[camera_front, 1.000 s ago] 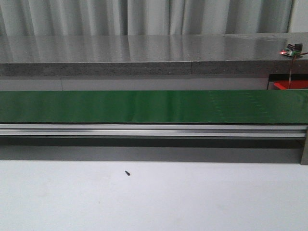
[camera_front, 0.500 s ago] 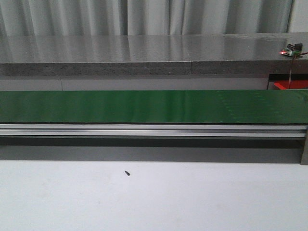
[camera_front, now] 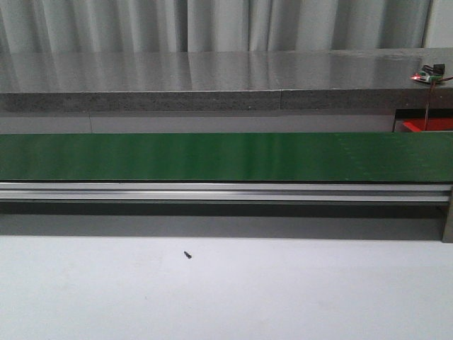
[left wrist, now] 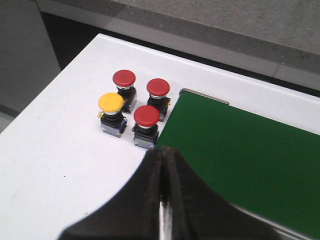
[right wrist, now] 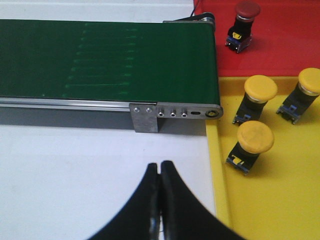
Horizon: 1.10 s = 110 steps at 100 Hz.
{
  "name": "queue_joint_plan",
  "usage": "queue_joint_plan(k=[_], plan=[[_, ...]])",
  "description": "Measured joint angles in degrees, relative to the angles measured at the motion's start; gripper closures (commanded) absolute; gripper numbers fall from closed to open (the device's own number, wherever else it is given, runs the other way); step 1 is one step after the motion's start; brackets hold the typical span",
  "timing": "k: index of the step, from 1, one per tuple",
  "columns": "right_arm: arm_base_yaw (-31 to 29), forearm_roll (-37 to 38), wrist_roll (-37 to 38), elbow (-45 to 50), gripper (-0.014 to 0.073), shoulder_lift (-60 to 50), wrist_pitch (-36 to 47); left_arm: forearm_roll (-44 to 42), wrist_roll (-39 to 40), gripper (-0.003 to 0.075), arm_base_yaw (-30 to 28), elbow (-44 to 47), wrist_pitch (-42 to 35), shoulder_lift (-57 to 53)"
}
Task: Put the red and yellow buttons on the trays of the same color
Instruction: 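Move the left gripper over a yellow button in the cluster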
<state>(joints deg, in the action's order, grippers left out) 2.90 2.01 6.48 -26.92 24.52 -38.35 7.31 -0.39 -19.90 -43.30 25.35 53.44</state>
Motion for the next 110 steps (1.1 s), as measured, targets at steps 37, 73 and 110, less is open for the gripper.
queue_joint_plan(k=[37, 73, 110], plan=[[0.0, 0.0, 0.0, 0.0, 0.0653, 0.0, 0.0, 0.77, 0.0, 0.016, -5.9, -13.39, 5.3, 19.02], [0.0, -0.1, 0.0, 0.0, 0.0653, 0.0, 0.0, 0.77, 1.53, 0.0198, -7.72, -27.34, 12.88, 36.33], [0.0, -0.1, 0.0, 0.0, 0.0653, 0.0, 0.0, 0.66, 2.34, 0.0198, -8.31, -43.02, 21.11, 51.39]])
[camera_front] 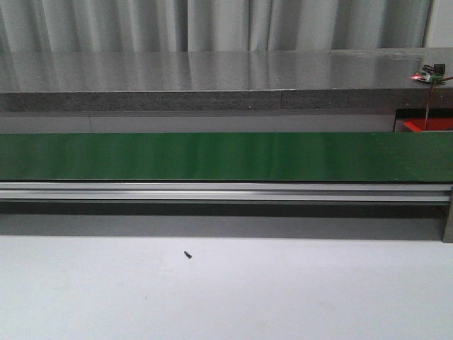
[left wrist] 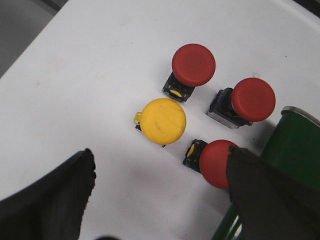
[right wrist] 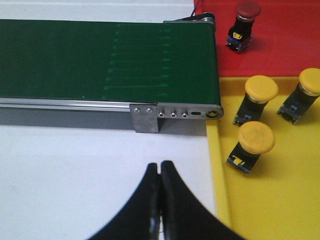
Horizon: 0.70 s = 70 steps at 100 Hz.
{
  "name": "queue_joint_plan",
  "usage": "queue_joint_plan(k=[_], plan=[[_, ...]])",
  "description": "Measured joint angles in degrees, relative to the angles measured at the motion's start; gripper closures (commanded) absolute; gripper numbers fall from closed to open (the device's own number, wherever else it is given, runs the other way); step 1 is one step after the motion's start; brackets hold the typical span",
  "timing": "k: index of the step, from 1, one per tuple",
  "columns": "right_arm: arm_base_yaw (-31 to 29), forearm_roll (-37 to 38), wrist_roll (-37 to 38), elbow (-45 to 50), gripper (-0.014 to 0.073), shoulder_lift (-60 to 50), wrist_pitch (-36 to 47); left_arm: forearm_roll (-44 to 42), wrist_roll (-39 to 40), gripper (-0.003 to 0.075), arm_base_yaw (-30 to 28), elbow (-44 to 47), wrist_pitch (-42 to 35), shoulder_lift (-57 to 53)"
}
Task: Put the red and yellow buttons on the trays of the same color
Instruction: 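Move the left gripper over a yellow button in the cluster, then close the left gripper on the yellow button and lift it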
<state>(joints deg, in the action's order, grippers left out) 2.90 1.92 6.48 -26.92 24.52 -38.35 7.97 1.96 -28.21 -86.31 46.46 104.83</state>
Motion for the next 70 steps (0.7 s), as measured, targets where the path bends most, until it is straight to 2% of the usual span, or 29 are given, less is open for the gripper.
queue_joint_plan(k=[16, 32, 70], plan=[[0.0, 0.0, 0.0, 0.0, 0.0653, 0.0, 0.0, 0.0, 0.02, 0.0198, 0.0, -7.33, 5.73, 6.2], [0.0, 0.0, 0.0, 0.0, 0.0653, 0.0, 0.0, -0.13, 0.15, 0.0198, 0.0, -10.93, 8.71, 10.5], [0.0, 0.0, 0.0, 0.0, 0.0653, 0.0, 0.0, -1.54, 0.15, 0.0198, 0.0, -11.46, 7.83, 14.61]])
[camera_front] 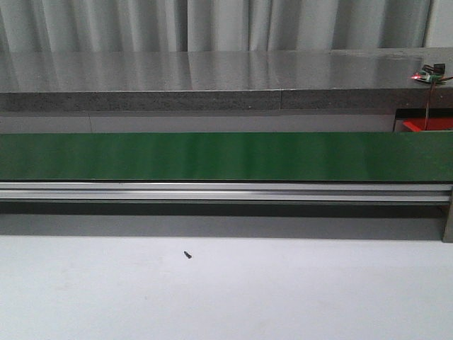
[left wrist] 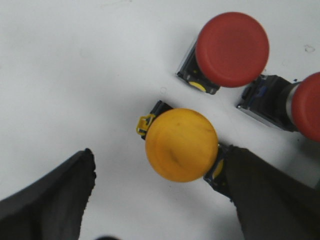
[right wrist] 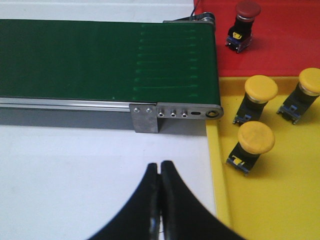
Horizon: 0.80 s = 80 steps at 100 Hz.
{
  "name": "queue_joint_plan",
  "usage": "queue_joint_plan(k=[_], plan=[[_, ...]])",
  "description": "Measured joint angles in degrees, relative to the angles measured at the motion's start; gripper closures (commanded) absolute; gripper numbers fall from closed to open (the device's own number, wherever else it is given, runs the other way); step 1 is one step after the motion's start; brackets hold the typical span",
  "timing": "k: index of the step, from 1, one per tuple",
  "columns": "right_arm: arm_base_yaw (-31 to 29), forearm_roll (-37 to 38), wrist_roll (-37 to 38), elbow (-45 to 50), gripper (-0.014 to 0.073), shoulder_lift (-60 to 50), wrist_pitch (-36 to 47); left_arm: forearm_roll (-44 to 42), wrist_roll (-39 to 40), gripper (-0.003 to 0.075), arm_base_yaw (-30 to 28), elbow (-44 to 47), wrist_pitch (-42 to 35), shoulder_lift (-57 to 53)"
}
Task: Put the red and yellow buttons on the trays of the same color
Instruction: 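Close the left gripper on the yellow button and lift it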
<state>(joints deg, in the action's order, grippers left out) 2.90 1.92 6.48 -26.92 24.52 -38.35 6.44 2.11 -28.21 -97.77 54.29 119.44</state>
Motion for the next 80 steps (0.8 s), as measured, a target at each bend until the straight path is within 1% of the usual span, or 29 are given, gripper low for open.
queue_joint_plan(k=[19, 25, 30, 45, 54, 59, 80], plan=[[0.0, 0.0, 0.0, 0.0, 0.0653, 0.0, 0.0, 0.0, 0.0, 0.0199, 0.0, 0.0, -1.81, 1.89], [0.0, 0.0, 0.0, 0.0, 0.0653, 0.0, 0.0, 0.0, 0.0, 0.022, 0.0, 0.0, -2.38, 2.24], [0.0, 0.0, 0.0, 0.0, 0.0653, 0.0, 0.0, 0.0, 0.0, 0.0264, 0.0, 0.0, -2.99, 2.57], [0.0, 0.0, 0.0, 0.0, 0.0653, 0.0, 0.0, 0.0, 0.0, 0.0454, 0.0, 0.0, -4.34, 3.04], [0.0, 0.0, 0.0, 0.0, 0.0653, 0.0, 0.0, 0.0, 0.0, 0.0519, 0.0, 0.0, -5.13, 3.04], [0.0, 0.0, 0.0, 0.0, 0.0653, 0.0, 0.0, 0.0, 0.04, 0.0534, 0.0, 0.0, -5.37, 3.04], [0.0, 0.0, 0.0, 0.0, 0.0653, 0.0, 0.0, -0.86, 0.04, 0.0533, 0.0, 0.0, -4.64, 2.6]])
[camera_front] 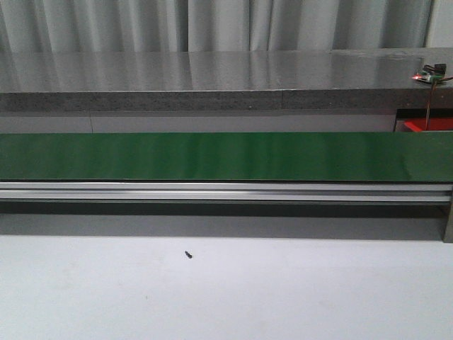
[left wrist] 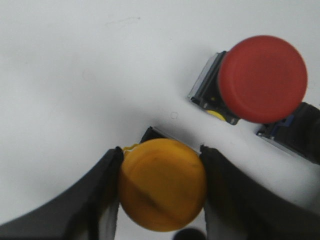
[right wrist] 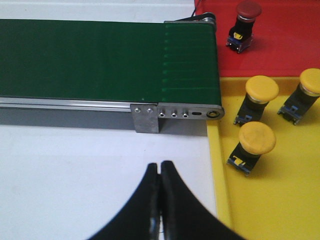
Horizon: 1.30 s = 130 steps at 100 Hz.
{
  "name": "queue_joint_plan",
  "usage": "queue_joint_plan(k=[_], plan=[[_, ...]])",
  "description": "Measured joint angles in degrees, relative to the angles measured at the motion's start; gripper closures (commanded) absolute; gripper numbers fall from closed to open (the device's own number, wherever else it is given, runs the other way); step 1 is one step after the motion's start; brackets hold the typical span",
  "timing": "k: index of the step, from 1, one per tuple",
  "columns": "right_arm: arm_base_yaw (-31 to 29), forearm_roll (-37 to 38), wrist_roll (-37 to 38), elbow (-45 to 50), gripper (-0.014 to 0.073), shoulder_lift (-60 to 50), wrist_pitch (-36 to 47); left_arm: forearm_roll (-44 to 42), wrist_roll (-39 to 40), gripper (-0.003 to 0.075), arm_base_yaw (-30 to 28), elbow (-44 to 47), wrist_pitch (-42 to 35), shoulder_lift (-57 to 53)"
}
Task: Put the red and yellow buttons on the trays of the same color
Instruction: 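Close the left gripper on the yellow button and lift it, then set the yellow button on the belt and open the left gripper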
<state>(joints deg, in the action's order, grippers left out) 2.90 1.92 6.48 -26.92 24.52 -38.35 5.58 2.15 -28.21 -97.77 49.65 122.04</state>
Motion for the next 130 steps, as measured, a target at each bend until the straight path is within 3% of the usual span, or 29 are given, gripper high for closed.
queue_joint_plan(k=[44, 82, 130], plan=[[0.0, 0.0, 0.0, 0.0, 0.0653, 0.0, 0.0, -2.15, -1.73, 0.0533, 1.16, 0.0, 4.44, -13.08], [0.0, 0.0, 0.0, 0.0, 0.0653, 0.0, 0.0, -1.81, -2.73, 0.0533, 10.21, 0.58, 7.61, -19.2], [0.0, 0.0, 0.0, 0.0, 0.0653, 0.0, 0.0, -0.97, -2.96, 0.0533, 16.3, 17.2, 0.97, -25.15]])
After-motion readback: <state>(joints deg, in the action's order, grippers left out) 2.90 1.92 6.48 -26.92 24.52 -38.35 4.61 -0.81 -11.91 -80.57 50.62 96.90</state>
